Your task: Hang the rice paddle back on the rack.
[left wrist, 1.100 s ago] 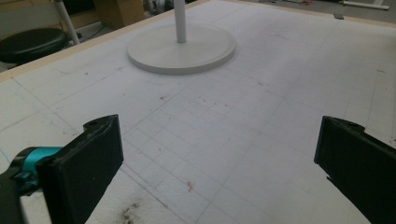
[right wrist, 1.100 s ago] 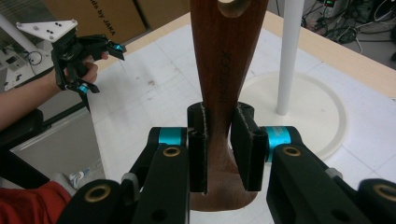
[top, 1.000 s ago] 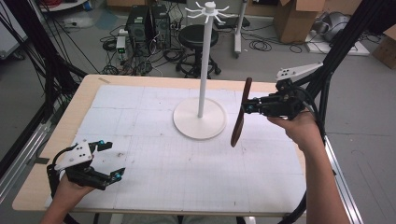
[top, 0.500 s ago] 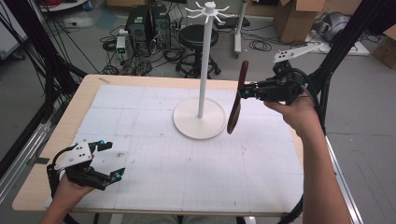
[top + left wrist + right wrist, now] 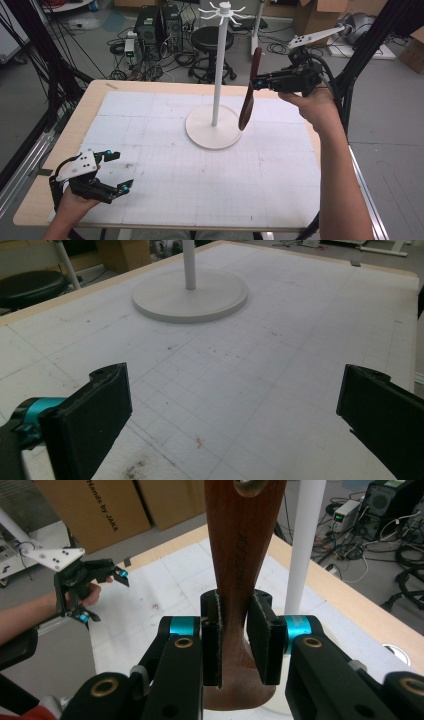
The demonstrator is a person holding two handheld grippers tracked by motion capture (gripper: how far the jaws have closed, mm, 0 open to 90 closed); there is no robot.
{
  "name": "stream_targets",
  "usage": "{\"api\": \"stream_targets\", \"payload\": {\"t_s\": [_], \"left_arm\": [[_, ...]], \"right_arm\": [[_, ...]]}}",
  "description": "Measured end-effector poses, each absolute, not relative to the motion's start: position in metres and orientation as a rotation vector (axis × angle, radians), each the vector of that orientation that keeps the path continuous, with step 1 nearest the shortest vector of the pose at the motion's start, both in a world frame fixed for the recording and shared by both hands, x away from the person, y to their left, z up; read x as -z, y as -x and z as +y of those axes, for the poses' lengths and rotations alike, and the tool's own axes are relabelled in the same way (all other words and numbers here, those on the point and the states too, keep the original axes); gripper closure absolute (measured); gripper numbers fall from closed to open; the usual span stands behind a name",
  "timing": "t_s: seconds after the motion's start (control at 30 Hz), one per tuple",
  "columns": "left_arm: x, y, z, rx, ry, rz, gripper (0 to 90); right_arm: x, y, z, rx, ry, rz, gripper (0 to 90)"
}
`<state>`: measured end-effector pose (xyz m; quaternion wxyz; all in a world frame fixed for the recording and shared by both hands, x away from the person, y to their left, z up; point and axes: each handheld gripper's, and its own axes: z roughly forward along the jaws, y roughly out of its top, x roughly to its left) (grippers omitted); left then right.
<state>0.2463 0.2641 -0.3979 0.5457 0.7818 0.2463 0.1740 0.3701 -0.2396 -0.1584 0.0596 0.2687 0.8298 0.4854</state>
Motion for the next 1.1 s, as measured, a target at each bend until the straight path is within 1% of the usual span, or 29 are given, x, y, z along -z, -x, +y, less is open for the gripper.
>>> {"api": "stream_targets", "payload": {"t_s": [0.63, 1.1], "left_arm": [[0.398, -0.246, 0.265, -0.410, -1.853, 0.579, 1.7], [0.397, -0.246, 0.266, -0.412, -1.850, 0.573, 1.7]], "right_arm": [[0.135, -0.391, -0.224, -1.427, -0.833, 2.485, 77.5], [0.125, -0.404, -0.211, -1.431, -0.842, 2.484, 77.5]]}}
